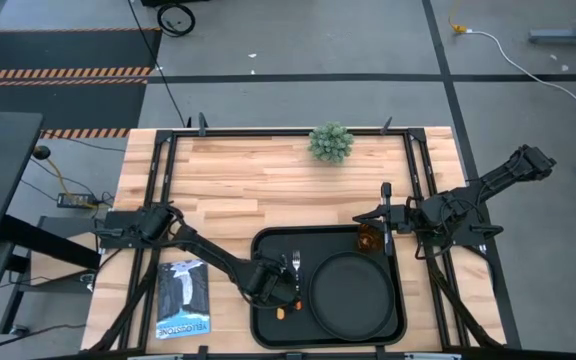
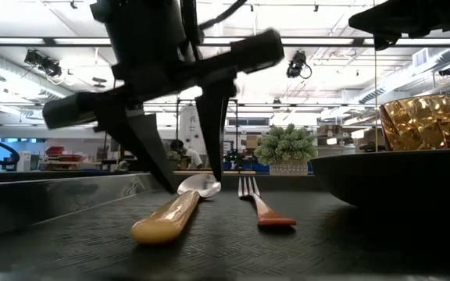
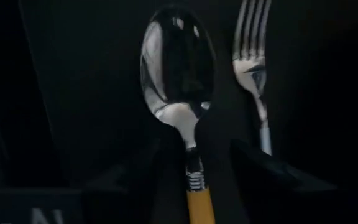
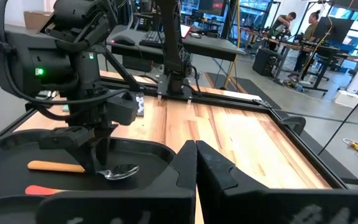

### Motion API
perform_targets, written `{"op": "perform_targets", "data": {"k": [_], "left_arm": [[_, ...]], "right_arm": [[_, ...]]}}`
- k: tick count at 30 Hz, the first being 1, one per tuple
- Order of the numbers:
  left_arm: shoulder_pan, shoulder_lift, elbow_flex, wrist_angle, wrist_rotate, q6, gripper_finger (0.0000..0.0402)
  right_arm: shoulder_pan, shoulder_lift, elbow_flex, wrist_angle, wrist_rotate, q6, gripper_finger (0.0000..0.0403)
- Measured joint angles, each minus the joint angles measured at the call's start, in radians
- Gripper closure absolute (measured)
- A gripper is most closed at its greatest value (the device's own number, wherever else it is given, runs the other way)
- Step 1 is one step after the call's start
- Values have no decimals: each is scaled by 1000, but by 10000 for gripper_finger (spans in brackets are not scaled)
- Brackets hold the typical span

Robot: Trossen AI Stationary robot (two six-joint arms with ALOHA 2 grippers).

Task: Pick and place plate/cup/fork/spoon on tray
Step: Put the yellow spoon on the black serving tray at the left of the orange fork, then return to Home Position

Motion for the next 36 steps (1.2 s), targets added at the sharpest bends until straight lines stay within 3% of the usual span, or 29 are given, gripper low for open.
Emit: {"op": "perform_targets", "data": {"k": [6, 10, 16, 20, 27, 31, 36], "left_arm": [[-2, -49, 0, -10, -41, 42, 195], [-1, -90, 0, 0, -74, 160, 195], [9, -135, 0, 4, -224, 588, 196], [25, -145, 0, 56, -239, 932, 196], [73, -146, 68, 108, -236, 1318, 196], [99, -146, 140, 140, -189, 1525, 204], [132, -146, 158, 270, -28, 1820, 226]], "right_arm": [[0, 0, 0, 2, 0, 8, 398], [0, -4, 0, 12, 3, 11, 398], [0, -74, 0, 9, -18, -7, 398], [0, -148, 0, -48, -29, -35, 398], [0, -320, -3, -170, -239, -58, 399], [-1, -420, -55, -130, -282, -54, 399], [-6, -548, -169, -43, -279, -12, 399]]}}
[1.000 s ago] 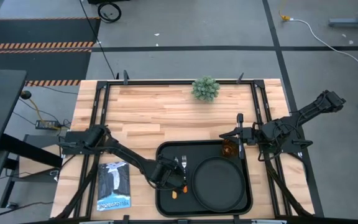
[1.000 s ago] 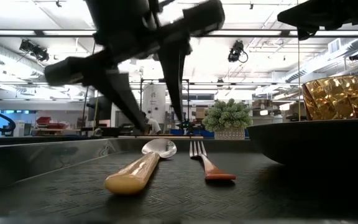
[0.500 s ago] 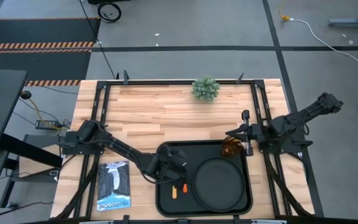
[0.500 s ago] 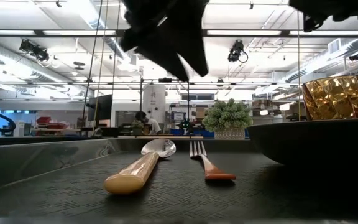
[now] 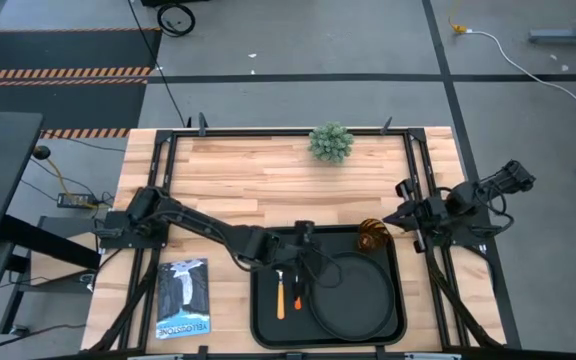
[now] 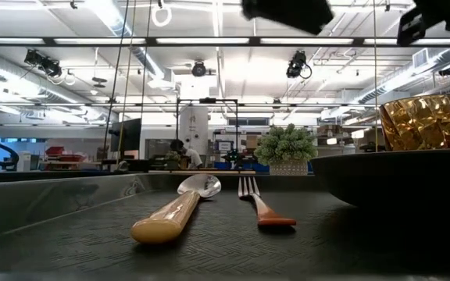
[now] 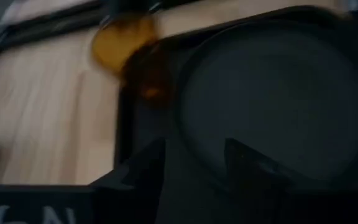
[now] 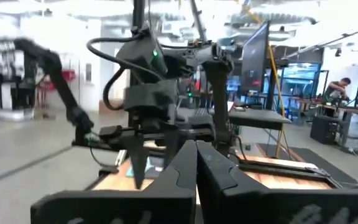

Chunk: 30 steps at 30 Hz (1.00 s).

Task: Pick and place plate/cup/fork/spoon on tray
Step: Return to Home Position

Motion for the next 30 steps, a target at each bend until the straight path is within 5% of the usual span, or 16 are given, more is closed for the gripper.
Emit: {"op": "perform_targets", "data": {"k": [4, 15, 23, 30], "left_arm": [[38, 0, 1, 33, 132, 159, 246], [180, -33, -1, 1, 143, 516, 302], [228, -149, -64, -26, 254, 522, 345], [207, -322, -328, 69, 261, 430, 377]], "right_arm": [[-20, -80, -64, 32, 25, 55, 399], [-31, -118, -15, -98, 176, 99, 400], [-31, -117, 23, -135, 263, 117, 400], [-31, -118, -18, -90, 307, 138, 399]]}}
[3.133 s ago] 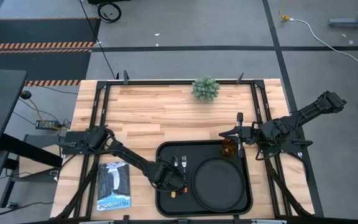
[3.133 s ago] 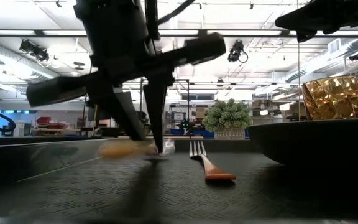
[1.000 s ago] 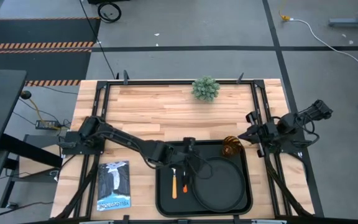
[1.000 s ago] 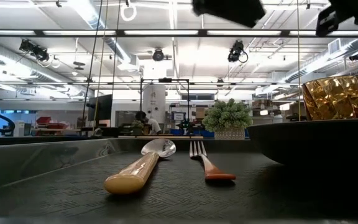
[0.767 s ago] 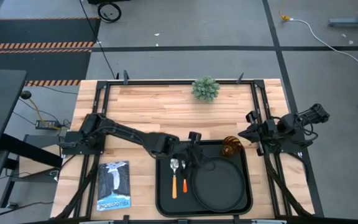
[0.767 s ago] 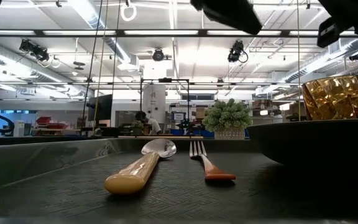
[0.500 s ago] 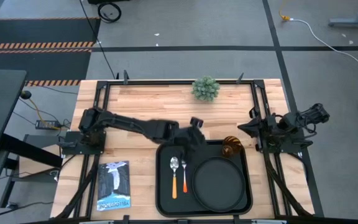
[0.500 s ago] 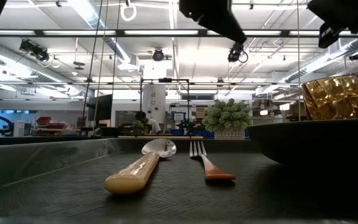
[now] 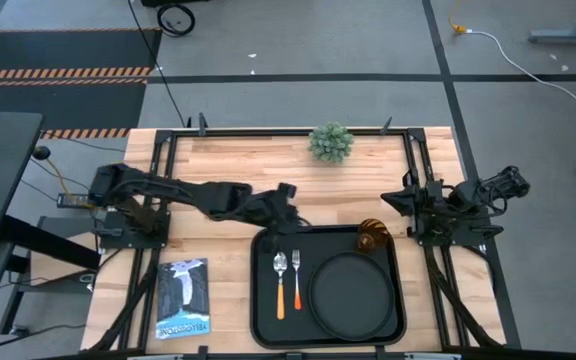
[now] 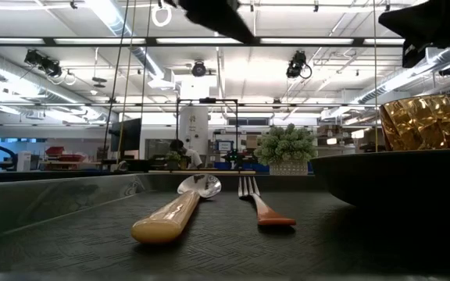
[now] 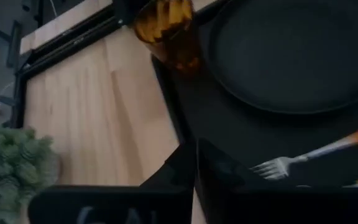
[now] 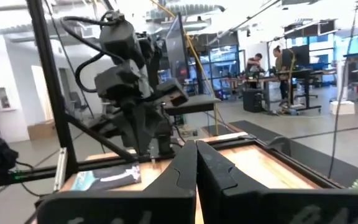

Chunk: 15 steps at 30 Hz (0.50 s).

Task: Pick and place plate/cup/fork/spoon on tray
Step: Return to Home Position

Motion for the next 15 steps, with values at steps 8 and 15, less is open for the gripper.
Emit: {"op": "perform_targets", "data": {"k": [8, 15], "left_arm": [[-15, -256, -314, 187, 96, -85, 389], [-13, -508, -562, 356, 140, -157, 390]], "right_arm": [[0, 0, -50, 136, 10, -1, 399], [0, 0, -111, 268, 80, 21, 399]]}}
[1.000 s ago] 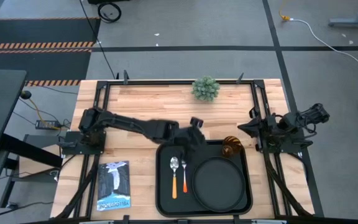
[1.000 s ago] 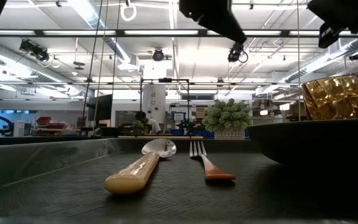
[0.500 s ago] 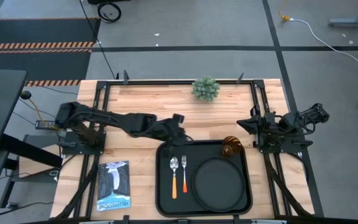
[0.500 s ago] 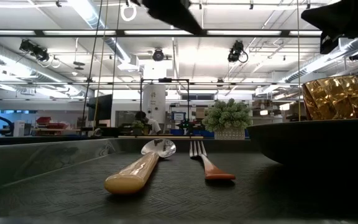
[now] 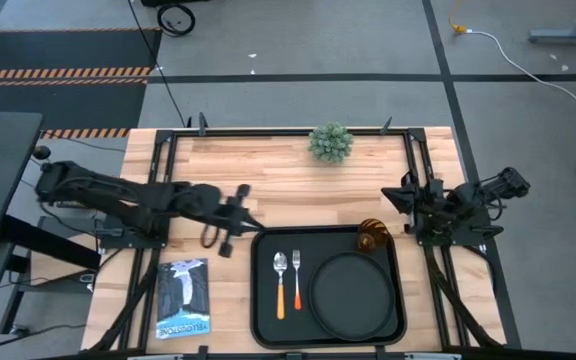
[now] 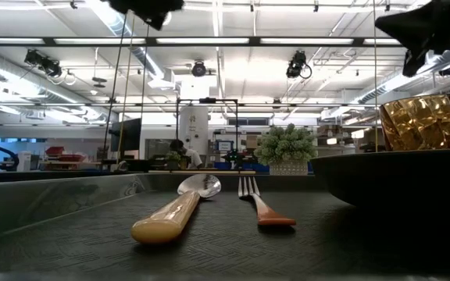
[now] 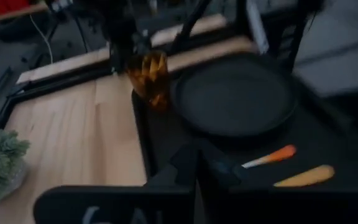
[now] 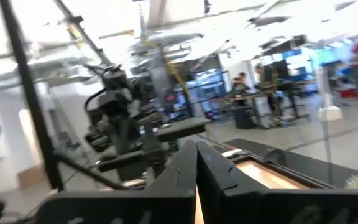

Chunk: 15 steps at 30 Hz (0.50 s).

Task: Pick and place plate/cup/fork/spoon on tray
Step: Return to Home Position

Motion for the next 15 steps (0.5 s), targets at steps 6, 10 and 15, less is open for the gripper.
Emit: {"op": "perform_targets", "data": {"k": [6, 10, 15], "left_arm": [[-17, -226, -210, 121, 32, -98, 390], [-27, -373, -319, 149, 37, -138, 390], [-34, -552, -428, 147, 39, -175, 390]], "right_arm": [[-1, 9, -38, 47, 87, 108, 398], [-8, 13, -38, 58, 98, 140, 398], [-12, 13, -38, 67, 195, 63, 397]]}}
